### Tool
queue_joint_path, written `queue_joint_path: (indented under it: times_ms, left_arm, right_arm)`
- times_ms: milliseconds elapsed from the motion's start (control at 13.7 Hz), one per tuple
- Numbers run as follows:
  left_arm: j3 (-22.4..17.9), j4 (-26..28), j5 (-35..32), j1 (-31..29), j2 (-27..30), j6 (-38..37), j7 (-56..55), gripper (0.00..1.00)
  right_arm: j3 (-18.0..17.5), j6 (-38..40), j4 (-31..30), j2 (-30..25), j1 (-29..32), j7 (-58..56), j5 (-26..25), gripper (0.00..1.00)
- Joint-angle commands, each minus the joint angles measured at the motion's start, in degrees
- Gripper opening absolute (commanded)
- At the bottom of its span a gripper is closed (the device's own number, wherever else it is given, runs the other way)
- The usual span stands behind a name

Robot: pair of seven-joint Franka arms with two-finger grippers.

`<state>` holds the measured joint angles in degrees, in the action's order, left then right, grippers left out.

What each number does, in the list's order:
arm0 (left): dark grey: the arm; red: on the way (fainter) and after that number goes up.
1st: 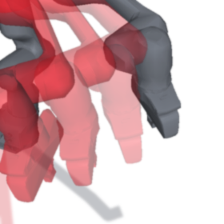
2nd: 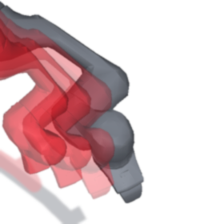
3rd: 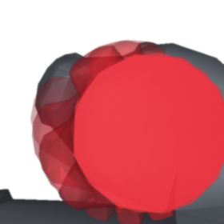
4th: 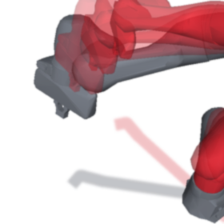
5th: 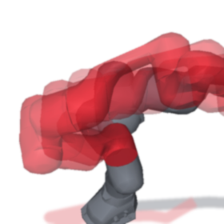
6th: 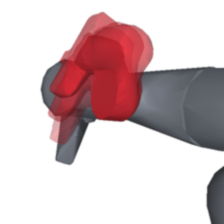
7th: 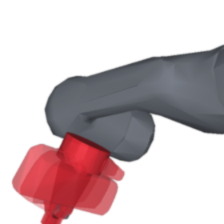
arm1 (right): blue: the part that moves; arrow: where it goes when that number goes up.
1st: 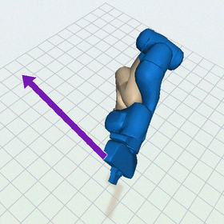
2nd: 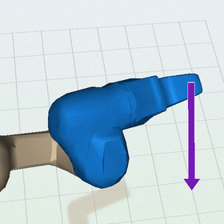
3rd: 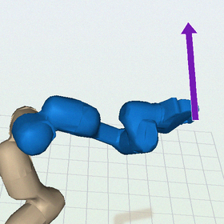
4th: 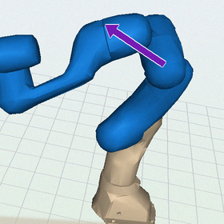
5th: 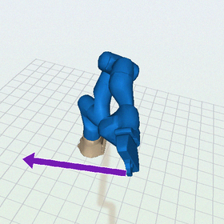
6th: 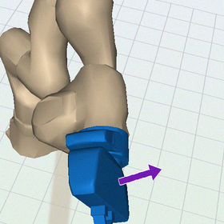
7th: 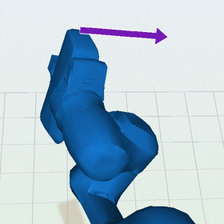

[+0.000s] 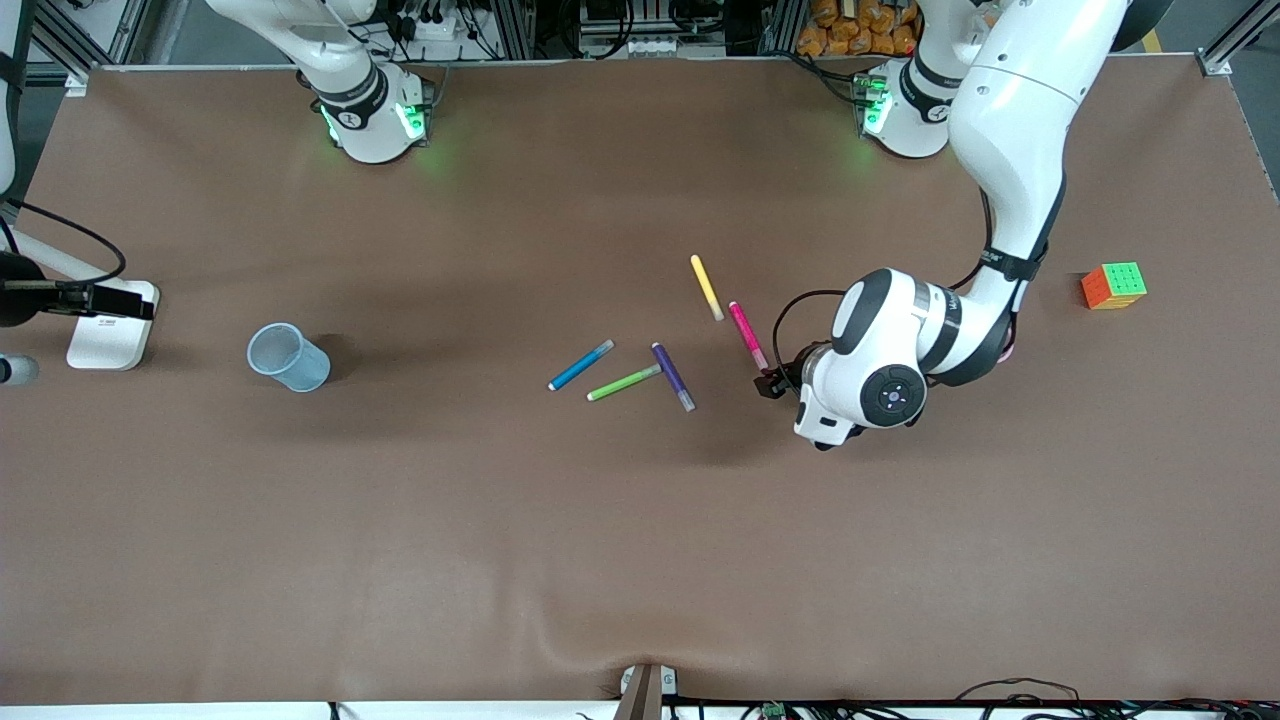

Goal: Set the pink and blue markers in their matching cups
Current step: 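Lower the left gripper and grasp the pink marker while the right gripper reaches out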

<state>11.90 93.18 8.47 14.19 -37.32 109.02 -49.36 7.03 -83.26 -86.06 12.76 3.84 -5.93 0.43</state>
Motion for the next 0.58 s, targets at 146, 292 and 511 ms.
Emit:
queue_joint_path:
  times_ms: [146, 292, 511]
  left_arm:
    - [-0.12, 0.51, 1.20, 0.32, 0.58, 0.84, -0.82, 1.00]
    - [0.06, 0.51, 1.20, 0.23, 0.67, 0.84, -0.91, 1.00]
    - [0.06, 0.42, 4.08, 0.32, 0.58, 1.28, -0.82, 1.00]
  right_arm:
    - [-0.88, 1.60, 0.99, 0.43, 0.82, 5.73, 0.89, 1.00]
    - [-1.14, 2.31, 0.90, 0.25, 0.47, 7.16, 1.07, 1.00]
    - [-1.23, 2.57, 0.11, -0.01, -0.59, 11.01, 1.24, 1.00]
